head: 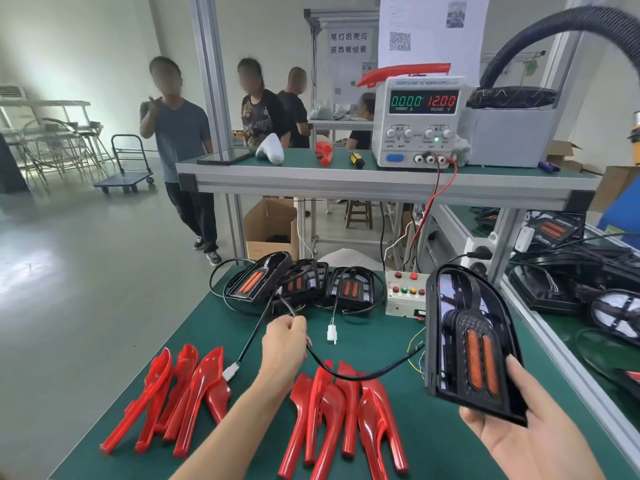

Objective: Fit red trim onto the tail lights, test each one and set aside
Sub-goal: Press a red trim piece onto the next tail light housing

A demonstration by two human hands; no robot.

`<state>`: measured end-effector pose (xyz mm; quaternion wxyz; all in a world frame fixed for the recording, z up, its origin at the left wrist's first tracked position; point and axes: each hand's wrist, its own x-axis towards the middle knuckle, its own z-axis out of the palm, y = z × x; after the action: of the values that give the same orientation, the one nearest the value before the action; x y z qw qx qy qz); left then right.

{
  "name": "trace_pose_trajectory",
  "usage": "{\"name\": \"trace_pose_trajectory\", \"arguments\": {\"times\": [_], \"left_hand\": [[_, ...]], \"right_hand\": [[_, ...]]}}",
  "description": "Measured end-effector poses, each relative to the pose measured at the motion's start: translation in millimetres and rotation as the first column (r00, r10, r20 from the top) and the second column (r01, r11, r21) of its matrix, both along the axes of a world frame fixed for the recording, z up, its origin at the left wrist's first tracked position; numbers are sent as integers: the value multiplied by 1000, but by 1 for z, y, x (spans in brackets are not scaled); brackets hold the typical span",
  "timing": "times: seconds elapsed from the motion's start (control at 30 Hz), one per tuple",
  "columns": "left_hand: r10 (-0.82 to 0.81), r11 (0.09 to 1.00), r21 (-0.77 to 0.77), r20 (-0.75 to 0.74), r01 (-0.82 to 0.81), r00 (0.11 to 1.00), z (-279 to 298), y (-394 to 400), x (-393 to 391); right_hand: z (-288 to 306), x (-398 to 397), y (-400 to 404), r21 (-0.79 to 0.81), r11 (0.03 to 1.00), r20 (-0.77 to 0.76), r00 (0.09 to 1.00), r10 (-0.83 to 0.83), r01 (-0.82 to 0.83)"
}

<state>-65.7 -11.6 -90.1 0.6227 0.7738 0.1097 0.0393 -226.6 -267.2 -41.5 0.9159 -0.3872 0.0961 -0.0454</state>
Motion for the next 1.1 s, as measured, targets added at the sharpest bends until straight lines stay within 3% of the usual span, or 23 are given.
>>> {"name": "trace_pose_trajectory", "arguments": {"times": [0.13,0.3,0.53,0.73,0.87,1.1], "left_hand": [[-120,993,-8,0,120,993,0,-7,-11],[-126,990,-48,83,130,989,2,-11,-24],[-130,985,139,187,105,974,-2,-14,-24],[-258,963,162,306,217,916,6,-21,-46],[-406,905,294,385,307,829,26,-31,-66],[-743,656,429,221,621,632,57,-52,-105]], "right_hand": [[-1,2,1,-8,1000,-1,1000,-1,1],[-1,2,0,-10,1000,7,1000,-12,13],[-6,3,4,-22,999,-28,999,-27,27],[-6,2,3,-21,999,-54,998,-45,44],[-3,0,2,-28,999,-3,1000,-20,20],[7,-13,11,-44,999,44,999,7,-5]]}}
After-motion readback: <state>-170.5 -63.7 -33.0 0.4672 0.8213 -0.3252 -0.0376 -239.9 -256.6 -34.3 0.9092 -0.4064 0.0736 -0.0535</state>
